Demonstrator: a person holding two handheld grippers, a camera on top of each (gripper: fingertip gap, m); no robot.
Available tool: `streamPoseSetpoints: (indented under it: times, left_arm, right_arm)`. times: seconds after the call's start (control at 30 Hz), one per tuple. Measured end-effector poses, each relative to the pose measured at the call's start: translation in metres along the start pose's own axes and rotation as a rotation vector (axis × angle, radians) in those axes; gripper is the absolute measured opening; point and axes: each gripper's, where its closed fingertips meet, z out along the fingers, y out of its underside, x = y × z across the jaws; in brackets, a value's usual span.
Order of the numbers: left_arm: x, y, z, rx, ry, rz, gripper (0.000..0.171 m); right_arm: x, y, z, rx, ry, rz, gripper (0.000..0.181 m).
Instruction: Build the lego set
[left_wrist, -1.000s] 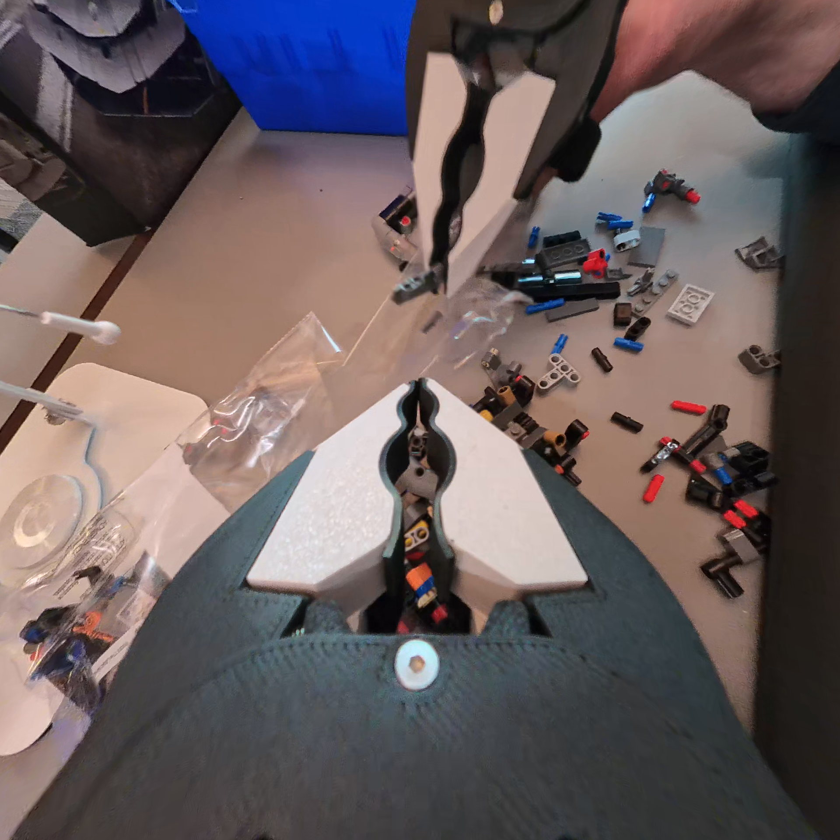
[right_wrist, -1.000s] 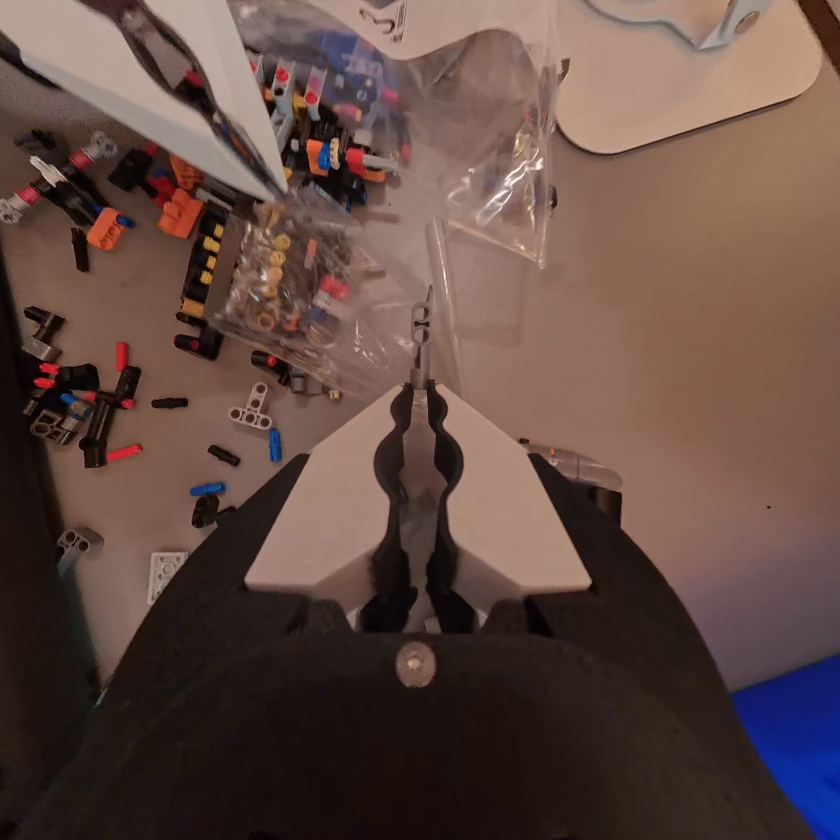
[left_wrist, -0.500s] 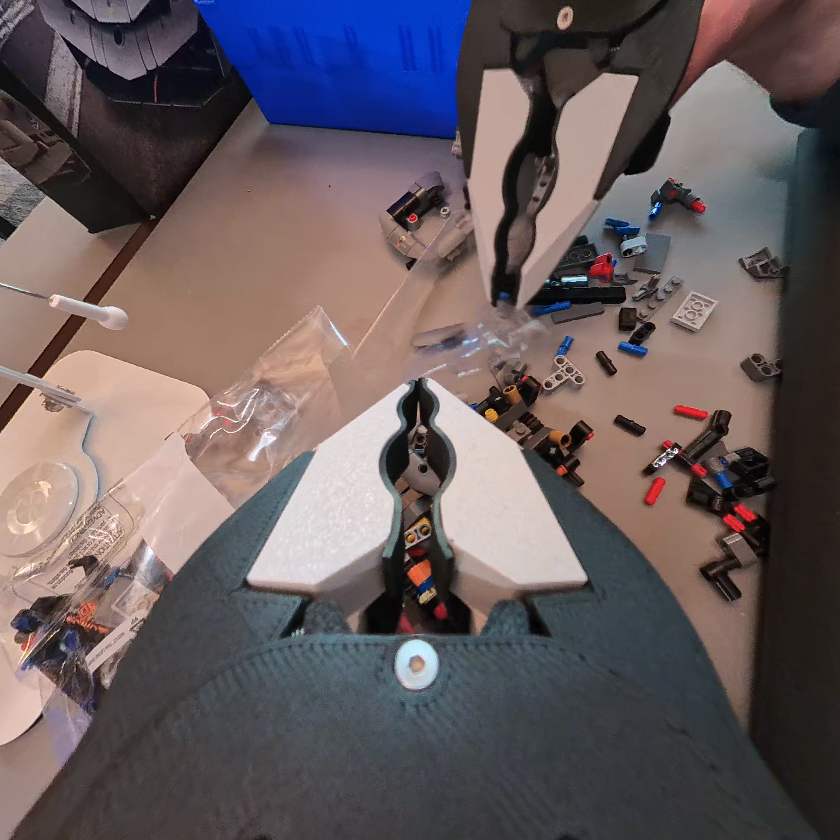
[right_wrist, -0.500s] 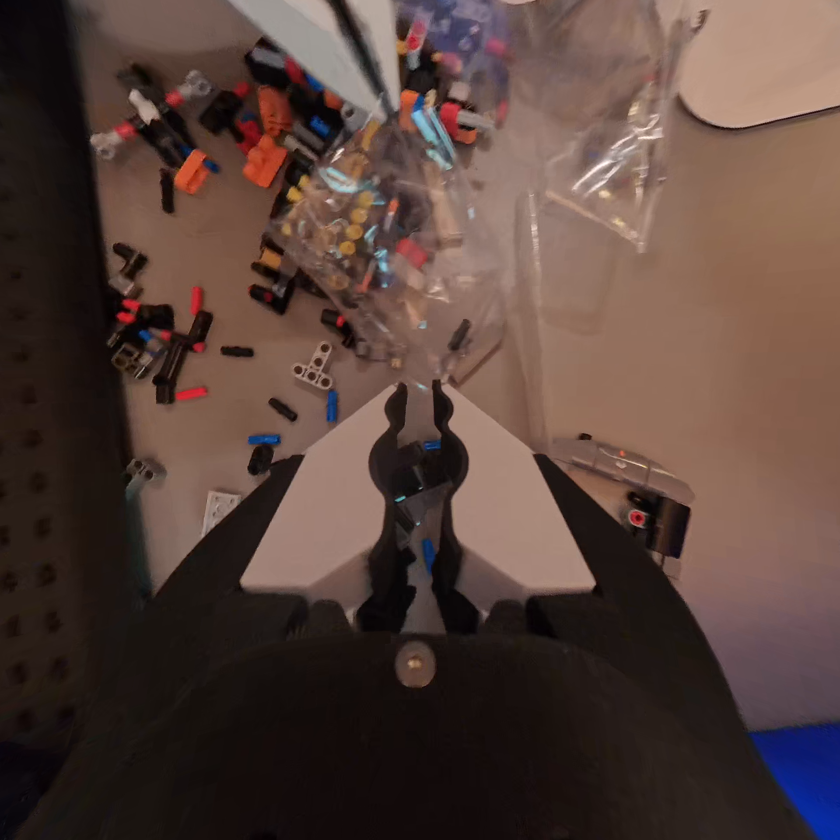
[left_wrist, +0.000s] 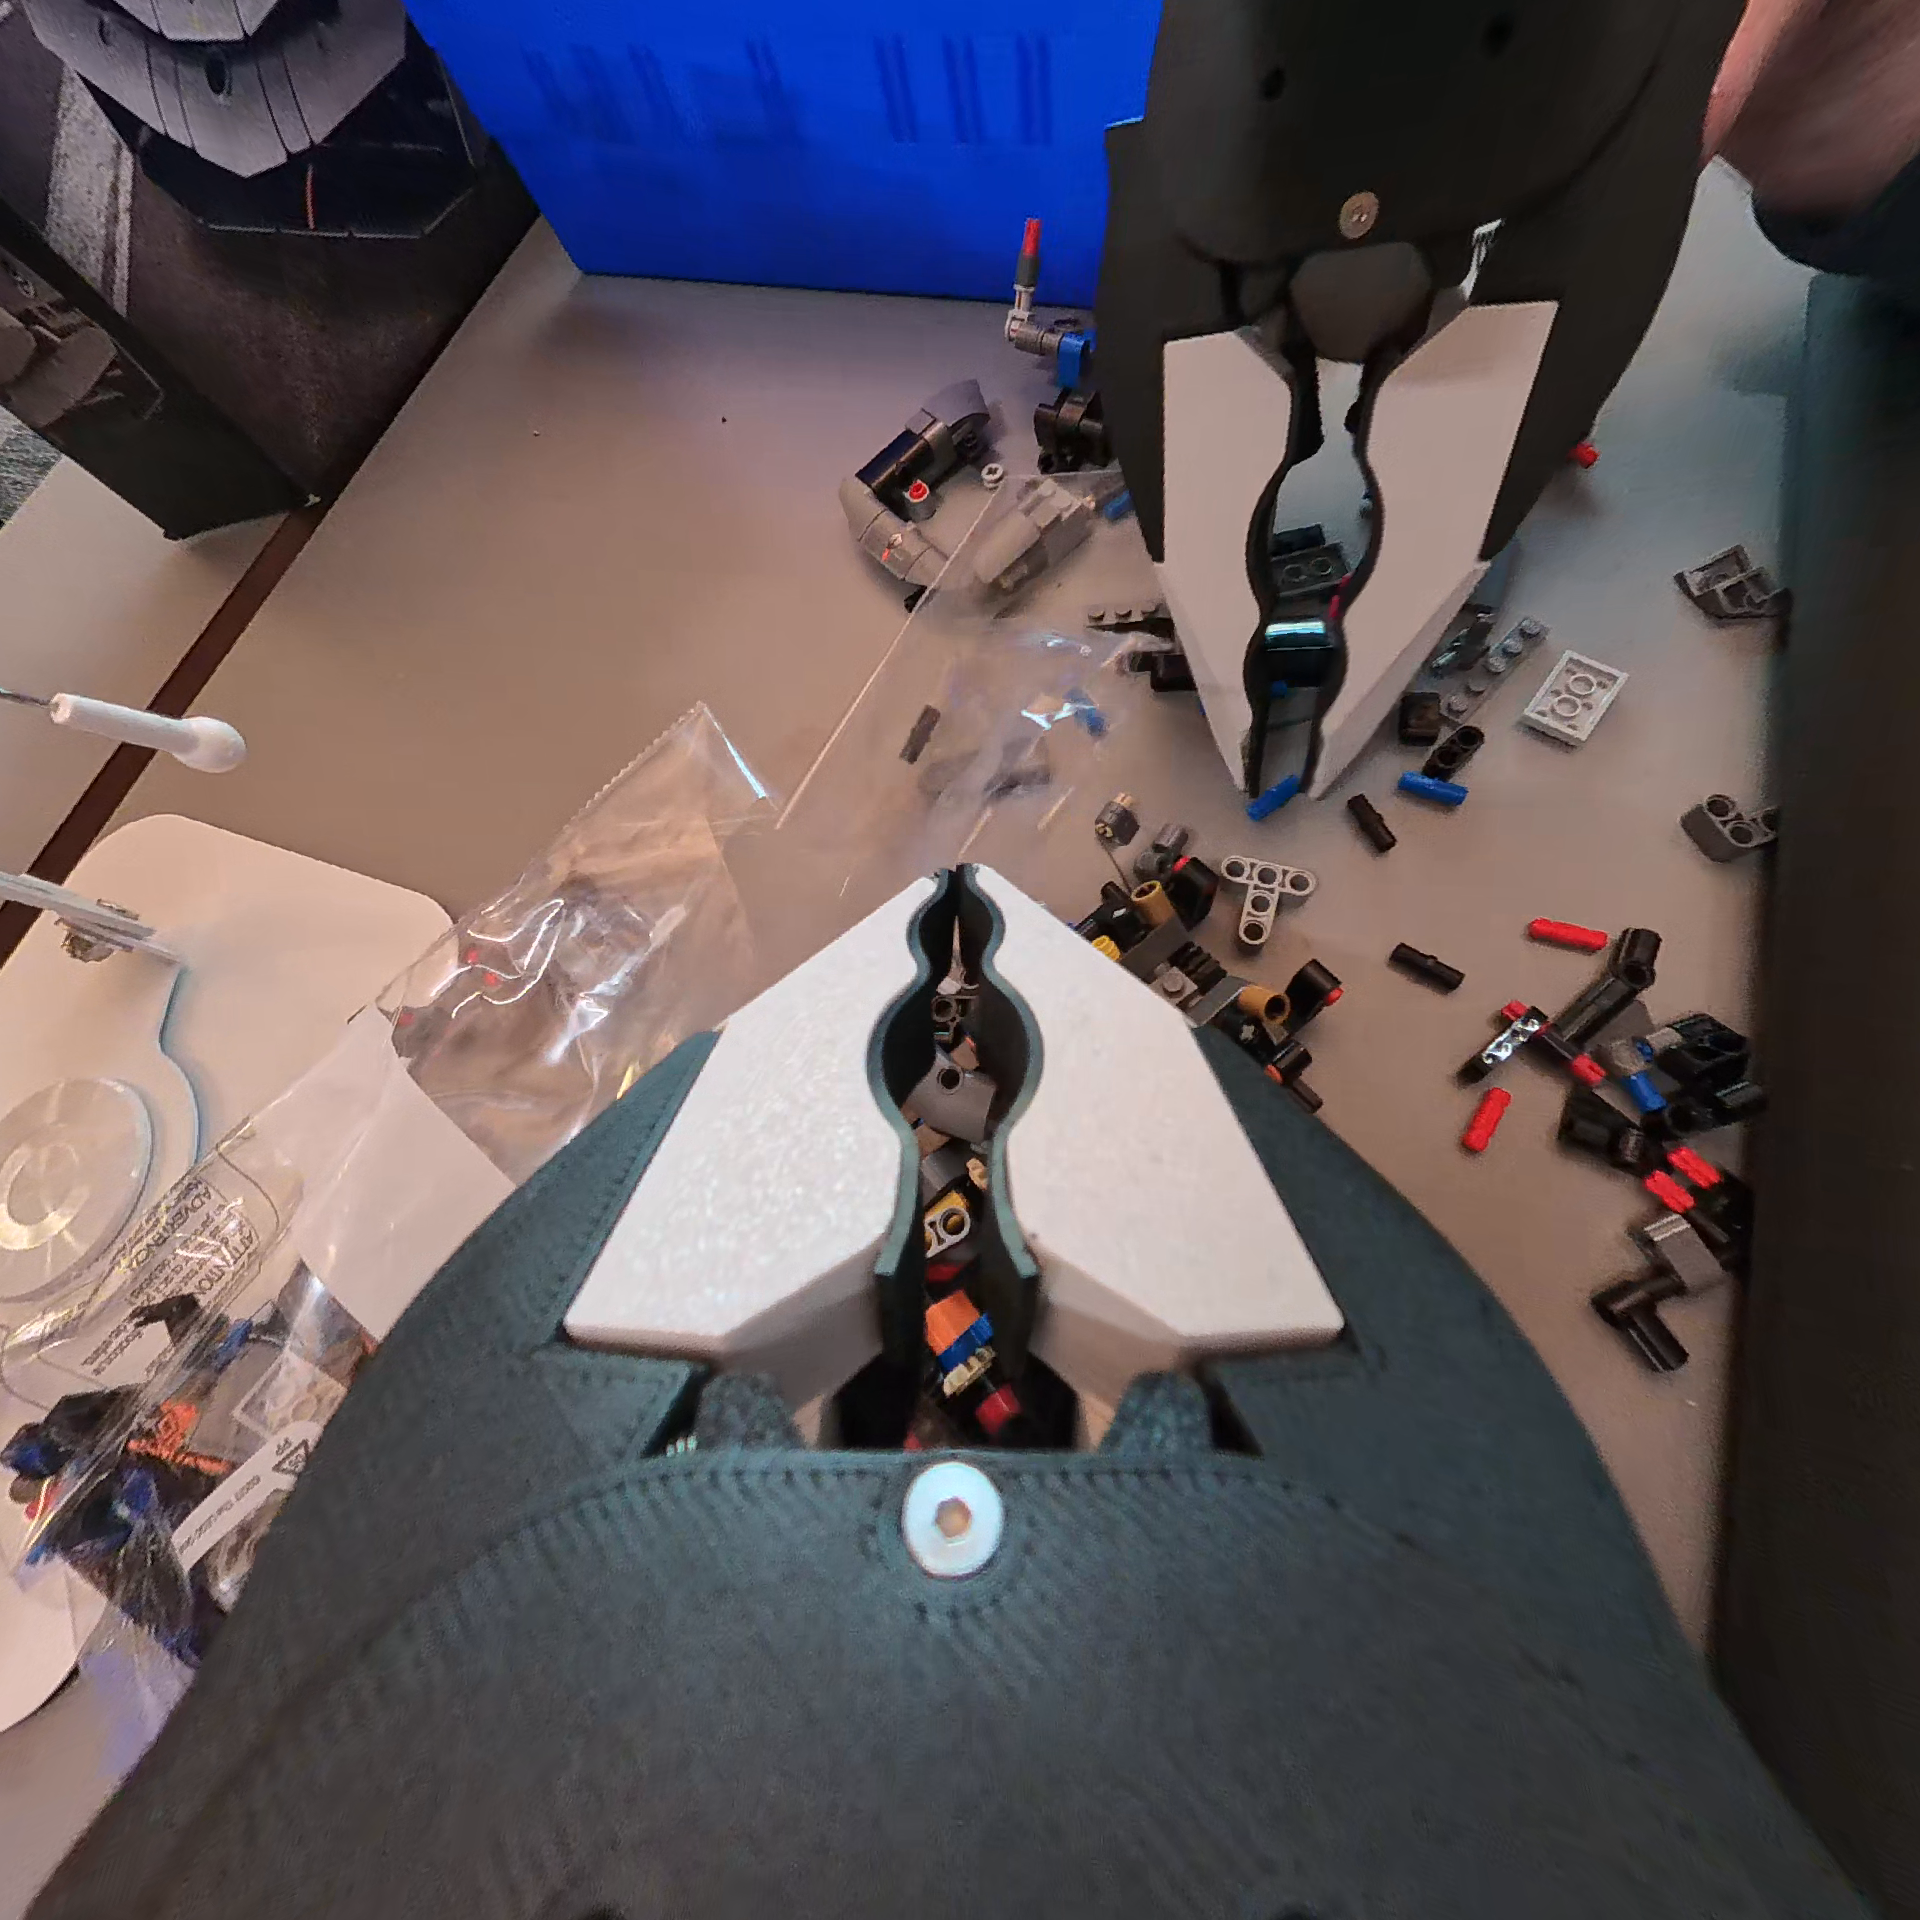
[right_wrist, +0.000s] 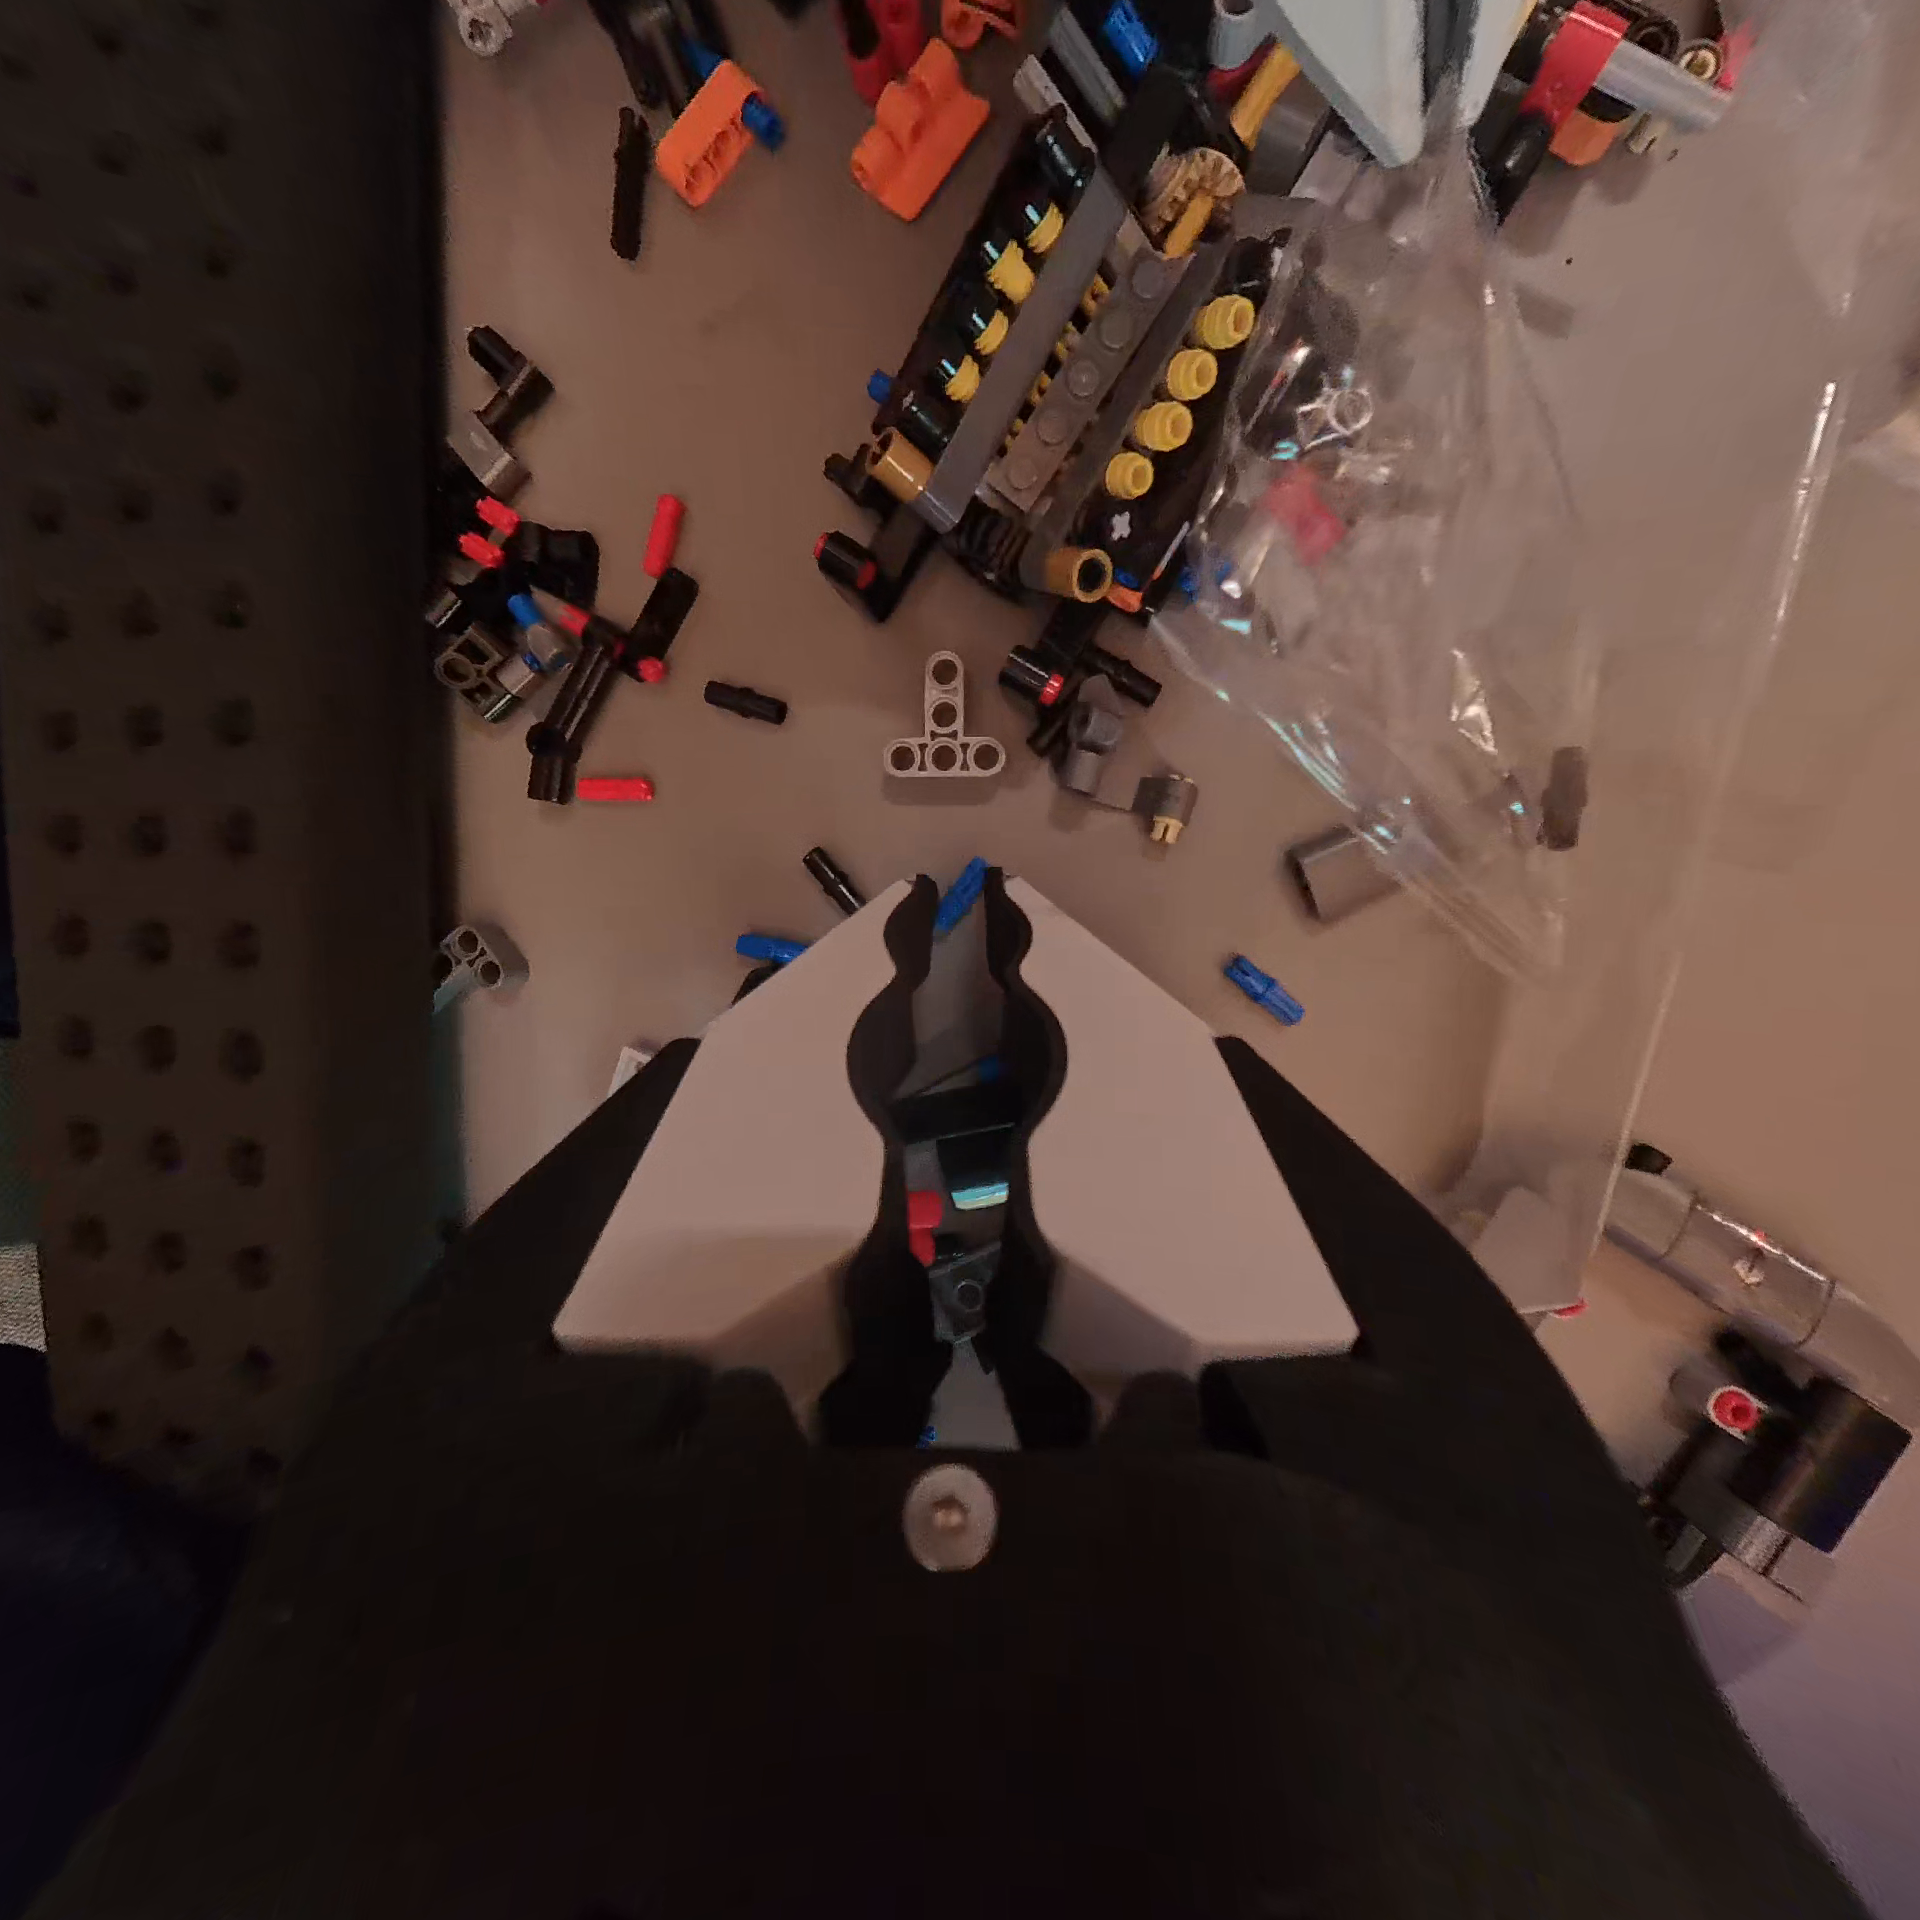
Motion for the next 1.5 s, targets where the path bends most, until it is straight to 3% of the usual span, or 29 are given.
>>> streamPoseSetpoints:
  times: [0.27, 0.63, 0.73, 0.93, 1.07, 1.27, 1.5]
  left_arm:
    - [0.004, 0.0, 0.002, 0.0, 0.019, 0.002, 0.0]
    - [0.012, -0.002, 0.005, -0.004, 0.043, 0.035, 0.0]
    - [0.016, -0.002, 0.006, -0.013, 0.045, 0.06, 0.0]
    - [0.021, -0.002, 0.008, -0.016, 0.058, 0.083, 0.0]
    - [0.021, -0.002, 0.009, -0.012, 0.065, 0.074, 0.0]
    - [0.021, -0.004, 0.008, -0.001, 0.068, 0.063, 0.0]
    - [0.022, -0.005, 0.008, 0.006, 0.079, 0.051, 0.0]
  right_arm:
    - [-0.002, 0.003, 0.003, -0.027, 0.003, -0.016, 0.001]
    - [0.009, -0.055, -0.059, 0.367, 0.156, -0.074, 0.001]
    - [0.008, -0.063, -0.065, 0.414, 0.164, -0.081, 0.0]
    - [0.02, -0.064, -0.07, 0.435, 0.237, -0.058, 0.001]
    - [0.018, -0.064, -0.069, 0.438, 0.209, -0.049, 0.001]
    - [0.011, -0.055, -0.047, 0.337, 0.147, -0.059, 0.001]
    - [0.021, -0.041, -0.034, 0.237, 0.187, -0.038, 0.001]
